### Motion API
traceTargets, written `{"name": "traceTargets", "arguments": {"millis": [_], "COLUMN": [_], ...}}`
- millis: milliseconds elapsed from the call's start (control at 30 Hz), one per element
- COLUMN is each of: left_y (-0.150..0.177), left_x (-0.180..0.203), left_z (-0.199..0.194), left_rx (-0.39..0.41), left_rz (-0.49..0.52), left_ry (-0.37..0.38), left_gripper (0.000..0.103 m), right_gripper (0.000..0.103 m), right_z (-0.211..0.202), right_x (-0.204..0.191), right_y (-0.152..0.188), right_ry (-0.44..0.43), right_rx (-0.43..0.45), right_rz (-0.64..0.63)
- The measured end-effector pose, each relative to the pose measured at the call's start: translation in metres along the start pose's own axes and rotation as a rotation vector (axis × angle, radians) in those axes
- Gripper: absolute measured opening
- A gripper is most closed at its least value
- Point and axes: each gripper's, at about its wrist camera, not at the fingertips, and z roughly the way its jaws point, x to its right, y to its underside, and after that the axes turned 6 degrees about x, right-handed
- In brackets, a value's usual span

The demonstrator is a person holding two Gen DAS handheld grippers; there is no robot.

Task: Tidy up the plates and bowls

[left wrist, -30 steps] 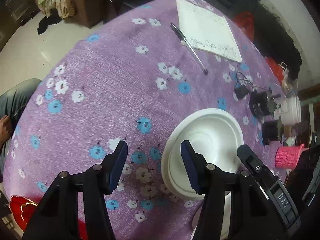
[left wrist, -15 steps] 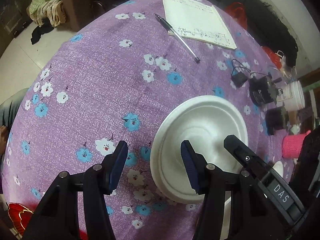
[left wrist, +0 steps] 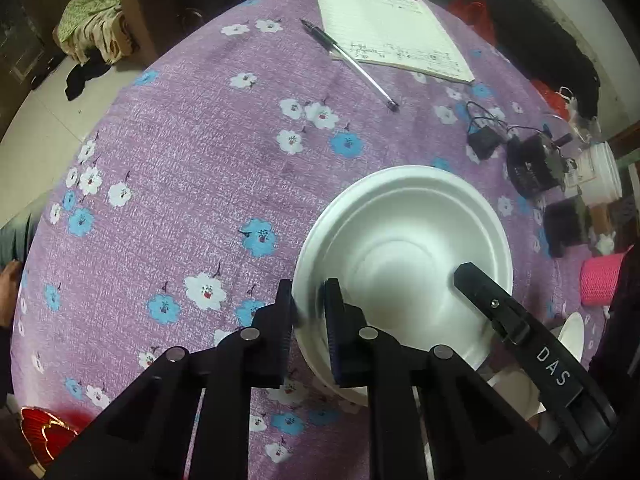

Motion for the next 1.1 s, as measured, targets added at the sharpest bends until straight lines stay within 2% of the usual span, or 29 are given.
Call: {"name": "traceTargets", "arguments": {"millis": [333,600,833,1100], "left_y": [-0.001,0.01,0.042,0.095], "left_x": [0.0,-0.006,-0.024,-0.058], "left_z": [-0.009,-0.056,-0.116,-0.171], "left_rx": [0.017,0.072,0.134,0.182], "left_rz": [0.011,0.008,0.008,0.037], "left_ry": [0.001,0.034,0.074,0.106], "left_gripper": [0.013,0.013,0.013,0.013], "right_gripper": [0.008,0.007,0.007,0.007], "right_z": [-0.008,-0.046,-0.105,-0.163], "right_x": [-0.005,-0.02,-0.051,-0.081], "right_y": [0.0,0.009,0.042,0.108], "right_ry": [0.007,-0.018,-0.049,-0.083], "right_rx": [0.033,0.098,0.162,0.215], "right_rz": [-0.026,-0.051,-0.104,-0.161]}}
